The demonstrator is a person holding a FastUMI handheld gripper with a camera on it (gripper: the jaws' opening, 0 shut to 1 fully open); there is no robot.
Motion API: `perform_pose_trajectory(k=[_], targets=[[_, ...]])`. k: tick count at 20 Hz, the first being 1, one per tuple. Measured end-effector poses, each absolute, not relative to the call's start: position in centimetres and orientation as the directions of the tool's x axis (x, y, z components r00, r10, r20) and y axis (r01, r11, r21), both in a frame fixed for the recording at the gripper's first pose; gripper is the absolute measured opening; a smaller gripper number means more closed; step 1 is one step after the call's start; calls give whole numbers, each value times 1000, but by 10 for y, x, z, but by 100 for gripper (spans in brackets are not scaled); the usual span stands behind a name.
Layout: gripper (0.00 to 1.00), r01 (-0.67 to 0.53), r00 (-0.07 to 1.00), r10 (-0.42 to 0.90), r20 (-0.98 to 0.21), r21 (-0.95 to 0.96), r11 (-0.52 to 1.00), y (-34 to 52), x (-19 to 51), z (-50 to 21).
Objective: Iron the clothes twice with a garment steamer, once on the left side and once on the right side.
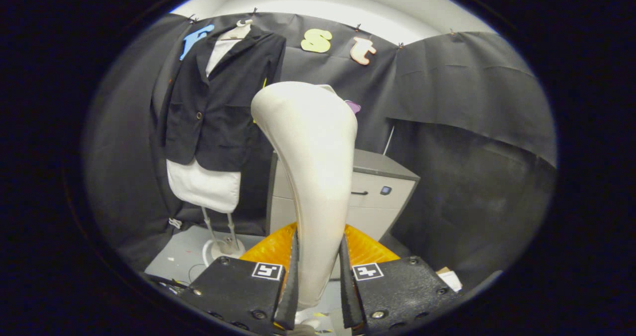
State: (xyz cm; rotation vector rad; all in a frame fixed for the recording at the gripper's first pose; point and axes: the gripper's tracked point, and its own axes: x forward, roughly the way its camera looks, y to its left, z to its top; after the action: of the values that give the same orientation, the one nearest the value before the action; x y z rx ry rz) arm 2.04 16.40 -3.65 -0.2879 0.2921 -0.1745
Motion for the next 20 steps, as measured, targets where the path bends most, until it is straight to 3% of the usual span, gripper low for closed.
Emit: perform_pose_trajectory(k=[8,20], targets=[[38,94,961,-164,-224,-295,951,85,-6,-18],[38,165,940,-209,-269,-176,970,-40,-38,-28]])
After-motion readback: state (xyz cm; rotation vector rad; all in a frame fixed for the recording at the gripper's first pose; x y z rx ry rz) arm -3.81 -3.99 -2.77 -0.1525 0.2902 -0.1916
